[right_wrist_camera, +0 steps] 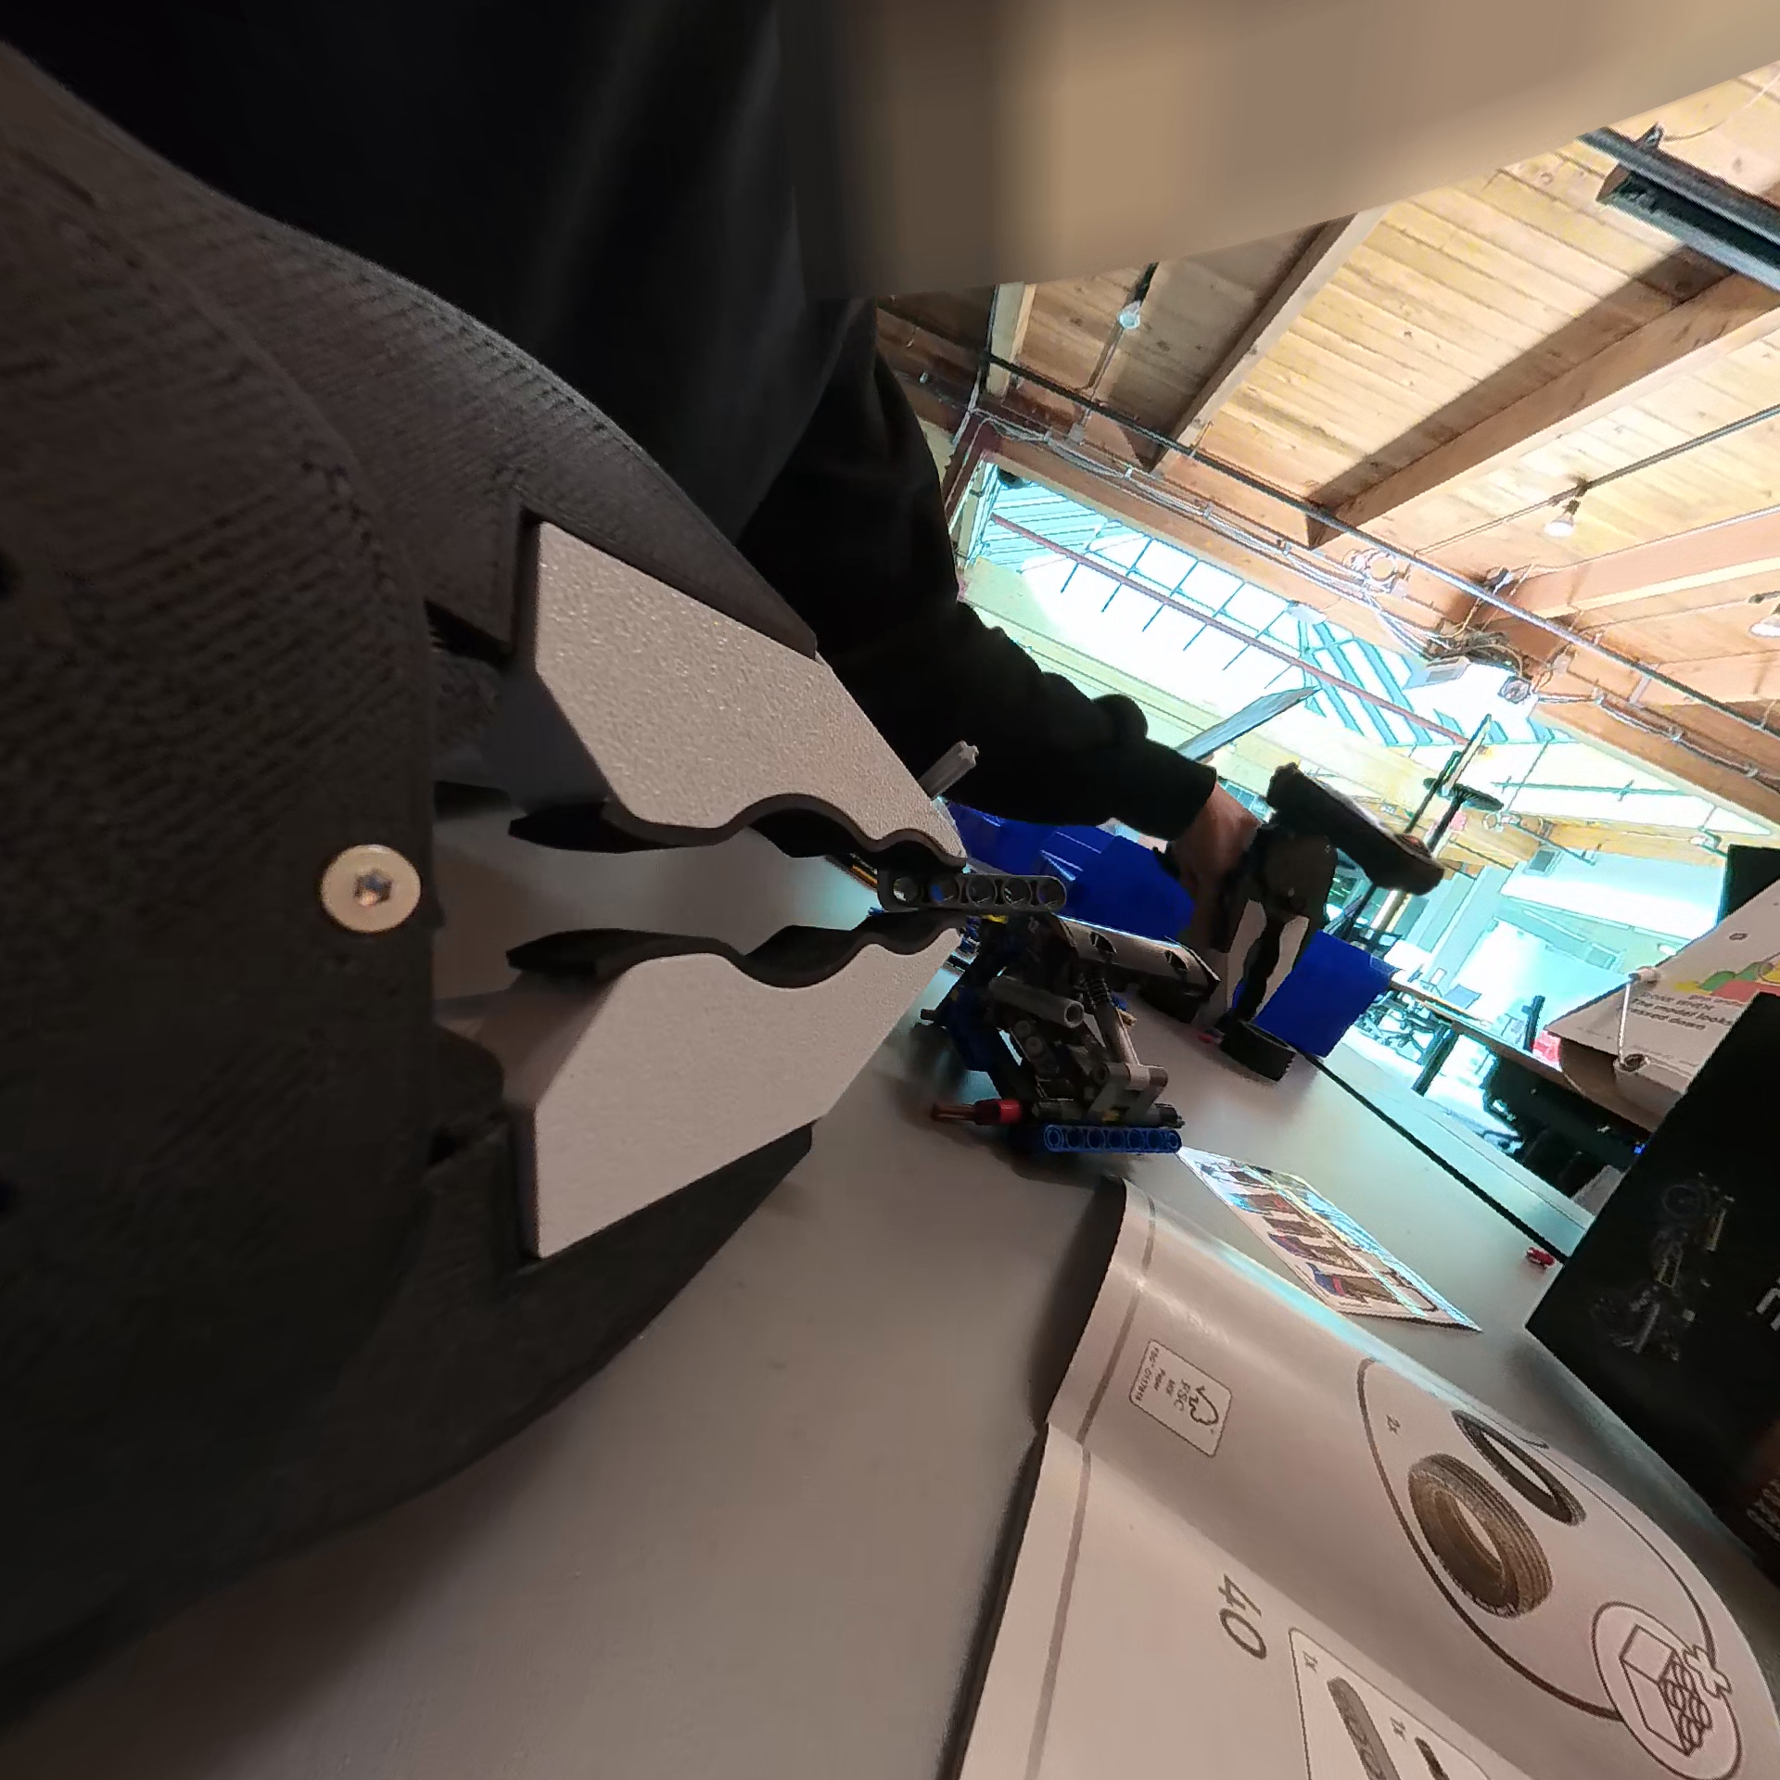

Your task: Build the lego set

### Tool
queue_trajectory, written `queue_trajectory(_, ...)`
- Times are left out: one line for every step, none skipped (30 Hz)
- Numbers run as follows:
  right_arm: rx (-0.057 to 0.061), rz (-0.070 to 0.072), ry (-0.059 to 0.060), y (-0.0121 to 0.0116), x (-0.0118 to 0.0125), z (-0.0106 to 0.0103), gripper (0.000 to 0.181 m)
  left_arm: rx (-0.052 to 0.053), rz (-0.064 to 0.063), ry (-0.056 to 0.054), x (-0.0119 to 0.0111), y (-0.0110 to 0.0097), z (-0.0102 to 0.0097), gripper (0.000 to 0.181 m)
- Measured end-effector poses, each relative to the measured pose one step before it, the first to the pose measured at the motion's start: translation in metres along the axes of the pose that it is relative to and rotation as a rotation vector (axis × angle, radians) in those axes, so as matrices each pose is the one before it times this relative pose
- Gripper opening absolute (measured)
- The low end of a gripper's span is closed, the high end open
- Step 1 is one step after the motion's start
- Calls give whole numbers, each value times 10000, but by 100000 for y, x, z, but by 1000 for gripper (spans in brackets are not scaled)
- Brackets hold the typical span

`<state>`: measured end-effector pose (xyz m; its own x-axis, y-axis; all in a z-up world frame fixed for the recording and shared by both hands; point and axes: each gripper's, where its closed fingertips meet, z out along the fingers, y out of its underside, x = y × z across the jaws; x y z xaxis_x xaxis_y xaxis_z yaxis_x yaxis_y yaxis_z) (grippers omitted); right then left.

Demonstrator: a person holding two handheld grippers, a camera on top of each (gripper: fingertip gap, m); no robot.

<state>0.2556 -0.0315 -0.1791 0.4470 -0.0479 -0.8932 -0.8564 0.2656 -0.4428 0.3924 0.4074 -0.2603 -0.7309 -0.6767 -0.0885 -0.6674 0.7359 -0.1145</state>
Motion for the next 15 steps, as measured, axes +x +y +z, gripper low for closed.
queue_trajectory(2, 10, -6, -2, 7, 2, 6, -54, -73, 21, -16, -38, 65, 21)
queue_trajectory(-9, 7, -13, 3, -6, 8, 6, -66, -139, 106, 93, 31, 12, 19)
queue_trajectory(-11, 8, -10, 13, -6, 4, 6, -52, -156, 145, 153, 31, 27, 17)
queue_trajectory(6, -13, 2, -11, -10, -6, 6, -17, -108, 199, 285, -1, 31, 13)
queue_trajectory(7, -14, -5, 3, -15, 0, 6, 7, -8, 47, 150, -1, 21, 4)
queue_trajectory(6, -10, -30, -10, -47, -17, 6, 16, 42, -147, -51, 6, 1, 1)
queue_trajectory(32, -9, -7, -43, -19, -20, 6, 10, 20, -98, 54, -8, -4, 1)
queue_trajectory(27, -2, 9, -45, 15, -10, 6, 39, 62, -85, 112, -51, -10, 1)
queue_trajectory(-1, -5, 1, -3, -4, 0, 6, 162, 129, -142, 85, -218, -37, 1)
queue_trajectory(-23, -15, -19, 43, -41, 21, 6, 292, 90, -226, 20, -364, -228, 1)
queue_trajectory(-3, -29, 16, 6, -2, 6, 6, 329, -20, -288, -33, -410, -602, 1)
queue_trajectory(3, -38, 18, 13, -2, -5, 6, 367, -83, -320, 5, -466, -1033, 1)
queue_trajectory(-6, -43, -7, 20, -52, 10, 6, 482, -117, -332, 166, -676, -1432, 1)
queue_trajectory(6, -41, -5, 5, -32, -12, 6, 603, -107, -280, 457, -924, -1693, 1)
queue_trajectory(22, -32, 7, -29, -16, -8, 6, 649, -53, -211, 758, -1090, -1785, 1)
